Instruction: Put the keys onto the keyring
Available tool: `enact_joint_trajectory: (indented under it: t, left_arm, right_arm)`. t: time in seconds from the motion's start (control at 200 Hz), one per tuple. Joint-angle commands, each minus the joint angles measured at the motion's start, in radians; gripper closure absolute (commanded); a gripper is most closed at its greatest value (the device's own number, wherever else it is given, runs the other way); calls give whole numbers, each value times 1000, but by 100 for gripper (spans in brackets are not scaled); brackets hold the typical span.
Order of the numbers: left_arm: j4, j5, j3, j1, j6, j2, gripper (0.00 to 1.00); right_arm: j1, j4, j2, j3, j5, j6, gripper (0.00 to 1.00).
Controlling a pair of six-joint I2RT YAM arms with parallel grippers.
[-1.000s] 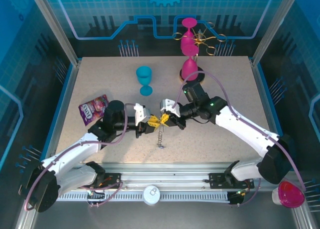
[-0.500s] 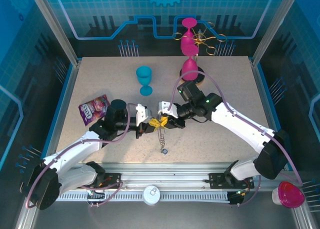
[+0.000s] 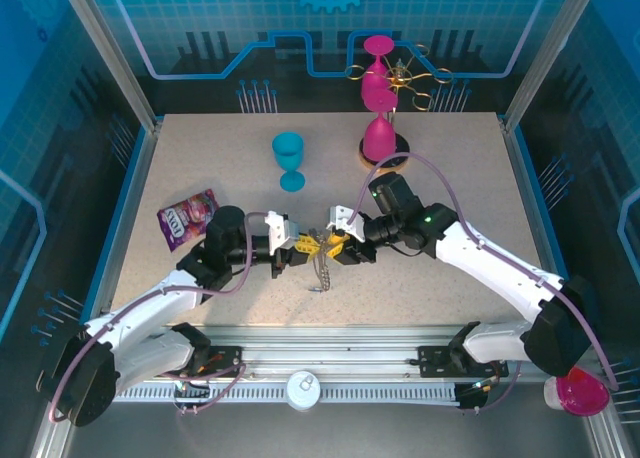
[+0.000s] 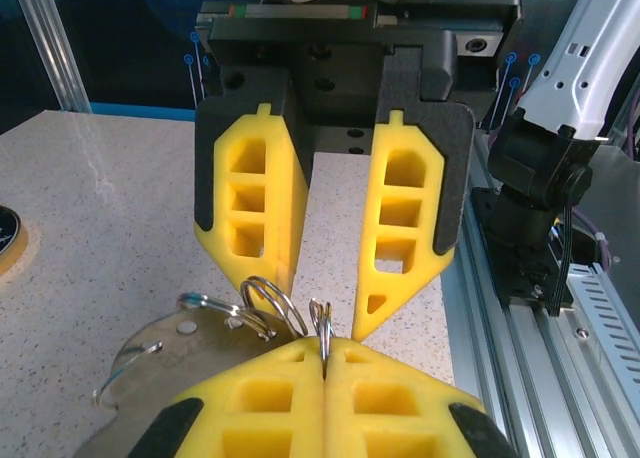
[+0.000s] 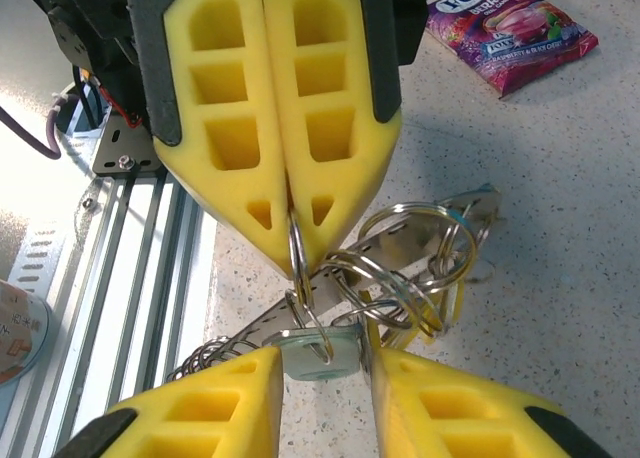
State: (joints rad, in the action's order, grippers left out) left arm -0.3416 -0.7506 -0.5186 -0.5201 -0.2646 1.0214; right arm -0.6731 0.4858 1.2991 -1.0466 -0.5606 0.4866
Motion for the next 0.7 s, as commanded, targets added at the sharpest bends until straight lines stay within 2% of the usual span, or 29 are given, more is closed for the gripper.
enact_joint_trajectory:
  t: [0.0,0.135,0.285,0.61,0.695]
  left_arm:
    - [-97,-32,18,-5,27,-26,100]
    - [-94,-27,20,-6,23,-32,100]
    - [-107,-38,20,-5,33,-27,100]
    - [-264,-30,42,-6,120,-6,100]
    - [-259,-1,49,-5,101,-6,100]
  right_arm:
    - [4,-37,-14,13,-23,-33,75]
    - [4,-27,-16,15,-23,-30,91]
    - [4,-41,-5,16,-43,-39,100]
    - [-11,-97,34,19,-84,-80,100]
    - [-11,-115,18,30,-70,-96,87]
